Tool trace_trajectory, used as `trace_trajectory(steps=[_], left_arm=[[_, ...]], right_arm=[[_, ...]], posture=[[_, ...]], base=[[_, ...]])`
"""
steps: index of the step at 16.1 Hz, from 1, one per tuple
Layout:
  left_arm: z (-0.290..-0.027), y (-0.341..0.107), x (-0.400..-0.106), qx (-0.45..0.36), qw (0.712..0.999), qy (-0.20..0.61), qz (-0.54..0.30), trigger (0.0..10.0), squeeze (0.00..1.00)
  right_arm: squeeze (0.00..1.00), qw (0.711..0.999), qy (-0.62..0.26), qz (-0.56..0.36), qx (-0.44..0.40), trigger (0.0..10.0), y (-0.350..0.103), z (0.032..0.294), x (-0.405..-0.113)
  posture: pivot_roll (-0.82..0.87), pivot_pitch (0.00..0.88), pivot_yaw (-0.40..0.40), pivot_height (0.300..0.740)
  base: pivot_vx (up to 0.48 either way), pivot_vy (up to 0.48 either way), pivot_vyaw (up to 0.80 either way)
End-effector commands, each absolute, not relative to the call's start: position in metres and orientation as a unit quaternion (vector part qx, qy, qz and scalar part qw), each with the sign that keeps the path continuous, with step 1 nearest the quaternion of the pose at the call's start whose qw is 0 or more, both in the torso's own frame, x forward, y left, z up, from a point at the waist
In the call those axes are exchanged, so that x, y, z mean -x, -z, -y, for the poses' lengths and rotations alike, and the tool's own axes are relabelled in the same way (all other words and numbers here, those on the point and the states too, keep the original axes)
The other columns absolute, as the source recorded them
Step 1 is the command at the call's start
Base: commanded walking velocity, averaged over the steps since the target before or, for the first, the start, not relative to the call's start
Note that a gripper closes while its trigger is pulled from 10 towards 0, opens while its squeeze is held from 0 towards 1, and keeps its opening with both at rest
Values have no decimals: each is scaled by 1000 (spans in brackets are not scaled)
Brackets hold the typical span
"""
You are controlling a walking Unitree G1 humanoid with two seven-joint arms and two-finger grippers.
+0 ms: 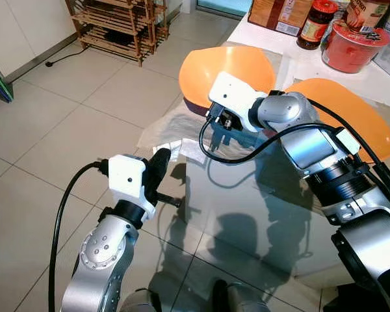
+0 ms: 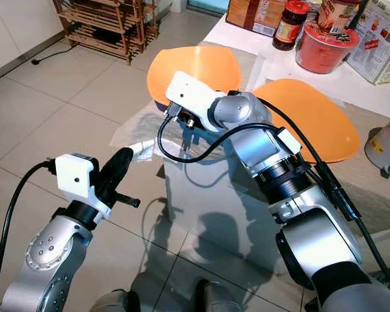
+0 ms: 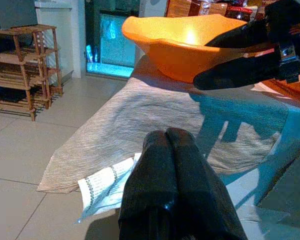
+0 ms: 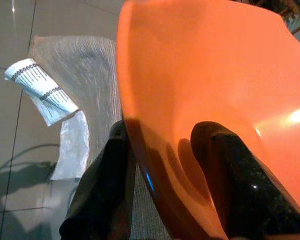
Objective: Setting the table
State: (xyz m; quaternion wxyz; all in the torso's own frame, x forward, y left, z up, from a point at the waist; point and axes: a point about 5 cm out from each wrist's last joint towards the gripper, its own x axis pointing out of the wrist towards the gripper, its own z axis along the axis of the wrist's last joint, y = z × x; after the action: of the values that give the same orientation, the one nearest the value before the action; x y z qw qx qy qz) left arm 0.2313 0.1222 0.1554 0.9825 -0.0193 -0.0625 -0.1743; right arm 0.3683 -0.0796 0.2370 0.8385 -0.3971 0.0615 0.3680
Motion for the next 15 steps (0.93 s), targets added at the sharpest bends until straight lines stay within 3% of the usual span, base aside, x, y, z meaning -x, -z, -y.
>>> trace_trajectory(steps=[1,5,11,15], left_arm=[[-123,-158,-230,18,983,173,65,10000,0],[-123,-159,-232,18,982,176,66,10000,0],[-125,-164,-235,21,982,170,75,10000,0],[-126,-164,-236,19,983,167,75,10000,0]], right_arm=[[0,837,-375,-69,393,0,-232,79,-366],[0,844,-367,-61,387,0,-234,78,-367],[0,922,-234,19,308,0,-255,95,-379],[0,938,-199,22,281,0,-255,105,-379]], posture=[[-23,175,-28,740],[-20,173,-26,740],[-22,165,-27,740],[-27,167,-23,740]], base=[[0,0,0],[0,0,0],[0,0,0],[0,0,0]])
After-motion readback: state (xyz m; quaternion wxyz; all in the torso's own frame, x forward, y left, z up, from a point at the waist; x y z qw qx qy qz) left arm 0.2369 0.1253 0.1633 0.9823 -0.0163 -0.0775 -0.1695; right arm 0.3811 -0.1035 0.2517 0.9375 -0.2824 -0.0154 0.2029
